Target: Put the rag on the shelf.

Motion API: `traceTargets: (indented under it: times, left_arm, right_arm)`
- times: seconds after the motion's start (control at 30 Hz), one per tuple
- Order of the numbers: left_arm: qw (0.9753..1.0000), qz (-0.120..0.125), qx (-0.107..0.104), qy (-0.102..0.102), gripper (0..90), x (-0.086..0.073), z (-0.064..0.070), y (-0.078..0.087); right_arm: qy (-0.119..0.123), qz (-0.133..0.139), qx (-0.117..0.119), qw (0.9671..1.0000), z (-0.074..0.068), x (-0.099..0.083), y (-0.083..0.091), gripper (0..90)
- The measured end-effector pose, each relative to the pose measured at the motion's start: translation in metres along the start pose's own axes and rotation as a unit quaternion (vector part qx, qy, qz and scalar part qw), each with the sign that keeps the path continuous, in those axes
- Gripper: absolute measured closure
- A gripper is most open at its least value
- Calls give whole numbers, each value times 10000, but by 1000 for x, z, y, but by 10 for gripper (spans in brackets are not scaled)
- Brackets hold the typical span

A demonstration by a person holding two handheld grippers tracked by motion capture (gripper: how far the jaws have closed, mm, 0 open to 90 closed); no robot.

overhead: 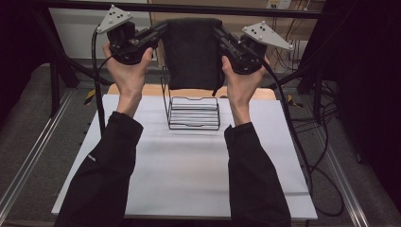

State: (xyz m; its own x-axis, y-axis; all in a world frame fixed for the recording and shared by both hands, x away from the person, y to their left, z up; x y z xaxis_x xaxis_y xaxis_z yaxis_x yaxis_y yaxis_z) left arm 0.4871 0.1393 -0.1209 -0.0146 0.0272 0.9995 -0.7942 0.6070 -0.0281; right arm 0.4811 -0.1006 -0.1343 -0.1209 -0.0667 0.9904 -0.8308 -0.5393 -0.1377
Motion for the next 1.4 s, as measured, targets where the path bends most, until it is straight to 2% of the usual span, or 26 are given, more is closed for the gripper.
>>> traceTargets:
  times: [0.2,0.3,0.5,0.63,0.83,0.97,1.13,1.4]
  left_arm:
    - [9999,18,127,62,823,11,-5,-6]
    - [9997,-4,229,16,824,15,-7,-10]
    - [9996,11,252,103,823,17,-17,-19]
    - [9995,60,239,203,824,13,-26,-27]
    - [9993,-23,343,177,824,4,-37,-36]
    - [9992,-91,336,174,824,-4,-41,-39]
    - [9994,-167,263,131,823,-13,-42,-37]
    - [9997,-228,96,30,824,-24,-38,-31]
  right_arm:
    - [3,45,-26,10000,3,11,-11,813]
    - [-38,37,-31,10000,5,13,-17,813]
    - [-12,-9,-83,10000,9,15,-30,813]
    - [1,-56,-114,9999,13,16,-40,813]
    - [46,-151,-118,9998,17,8,-53,813]
    - [99,-280,-125,9995,18,0,-59,813]
    - [171,-408,-112,9990,19,-9,-59,813]
    - [134,-511,-55,9986,18,-21,-49,812]
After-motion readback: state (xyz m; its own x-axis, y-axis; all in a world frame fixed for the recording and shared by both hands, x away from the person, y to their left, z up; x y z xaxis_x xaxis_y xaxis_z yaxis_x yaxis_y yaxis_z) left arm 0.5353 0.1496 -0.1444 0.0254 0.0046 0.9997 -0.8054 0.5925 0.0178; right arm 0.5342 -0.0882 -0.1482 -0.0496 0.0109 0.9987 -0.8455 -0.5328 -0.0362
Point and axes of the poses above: each handheld gripper's, and its own axes: y roughly backward along the jaws, x roughly out of its top, z roughly to its right, the point moved 3 cm from there along -y, roughly forward along the jaws
